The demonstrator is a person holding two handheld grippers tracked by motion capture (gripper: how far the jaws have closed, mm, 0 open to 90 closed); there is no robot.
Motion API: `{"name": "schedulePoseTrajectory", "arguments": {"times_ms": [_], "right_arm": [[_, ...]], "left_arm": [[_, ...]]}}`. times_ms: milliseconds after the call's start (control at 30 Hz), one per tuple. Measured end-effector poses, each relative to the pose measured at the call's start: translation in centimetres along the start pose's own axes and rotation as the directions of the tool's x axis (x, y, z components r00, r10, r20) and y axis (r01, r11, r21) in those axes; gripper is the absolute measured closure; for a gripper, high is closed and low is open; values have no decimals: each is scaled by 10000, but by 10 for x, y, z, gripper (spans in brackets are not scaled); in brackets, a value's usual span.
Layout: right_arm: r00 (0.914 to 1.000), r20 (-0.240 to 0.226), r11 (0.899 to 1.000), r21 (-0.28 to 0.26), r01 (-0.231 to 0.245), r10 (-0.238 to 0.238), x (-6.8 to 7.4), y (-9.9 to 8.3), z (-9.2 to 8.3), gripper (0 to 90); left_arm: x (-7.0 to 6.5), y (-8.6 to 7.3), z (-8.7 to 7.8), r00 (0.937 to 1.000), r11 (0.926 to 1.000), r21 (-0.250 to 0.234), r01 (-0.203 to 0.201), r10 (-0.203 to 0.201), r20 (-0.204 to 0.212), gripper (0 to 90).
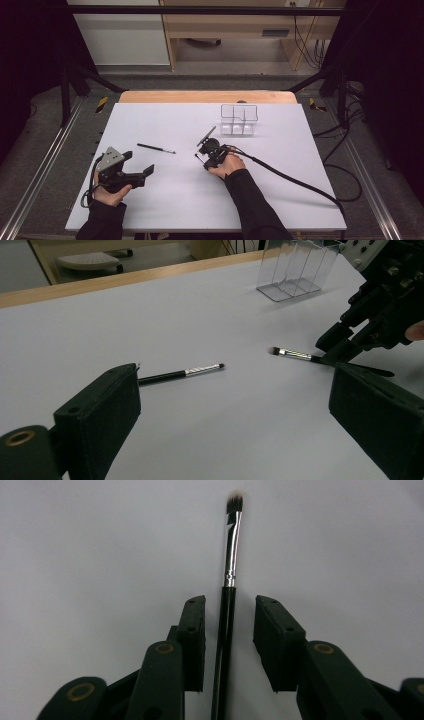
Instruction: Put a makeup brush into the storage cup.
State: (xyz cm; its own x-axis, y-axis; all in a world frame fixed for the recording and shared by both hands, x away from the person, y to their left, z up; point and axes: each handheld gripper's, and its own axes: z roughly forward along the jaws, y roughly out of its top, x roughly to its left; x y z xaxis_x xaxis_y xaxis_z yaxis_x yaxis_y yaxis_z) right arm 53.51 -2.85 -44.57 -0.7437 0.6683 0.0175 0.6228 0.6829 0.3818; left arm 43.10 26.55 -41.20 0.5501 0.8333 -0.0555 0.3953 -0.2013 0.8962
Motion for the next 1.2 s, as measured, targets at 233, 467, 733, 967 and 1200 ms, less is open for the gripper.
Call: {"name": "schedulePoseTrajectory", "arguments": {"times_ms": [233, 467, 733, 967, 1200], "right_arm": [[9998, 68, 9995, 218, 208, -210, 1, -1, 4, 738], [9994, 208, 9981, 562, 247, -259, 4, 2, 4, 815], [9990, 219, 9962, 790, 361, -380, 5, 5, 5, 840], [9991, 305, 9975, 651, 286, -306, 6, 4, 2, 843], [9992, 275, 9994, -198, 290, -285, 7, 3, -14, 843]], "left_arm": [[0, 0, 0, 10000, 10000, -7, 10, -10, 1, 56], [0, 0, 0, 10000, 10000, 9, -1, 1, 16, 56], [0, 0, 0, 10000, 10000, 40, -10, 10, 17, 57], [0, 0, 0, 10000, 10000, 38, -5, 5, 16, 57], [0, 0, 0, 10000, 10000, 34, -10, 10, 8, 57]]}}
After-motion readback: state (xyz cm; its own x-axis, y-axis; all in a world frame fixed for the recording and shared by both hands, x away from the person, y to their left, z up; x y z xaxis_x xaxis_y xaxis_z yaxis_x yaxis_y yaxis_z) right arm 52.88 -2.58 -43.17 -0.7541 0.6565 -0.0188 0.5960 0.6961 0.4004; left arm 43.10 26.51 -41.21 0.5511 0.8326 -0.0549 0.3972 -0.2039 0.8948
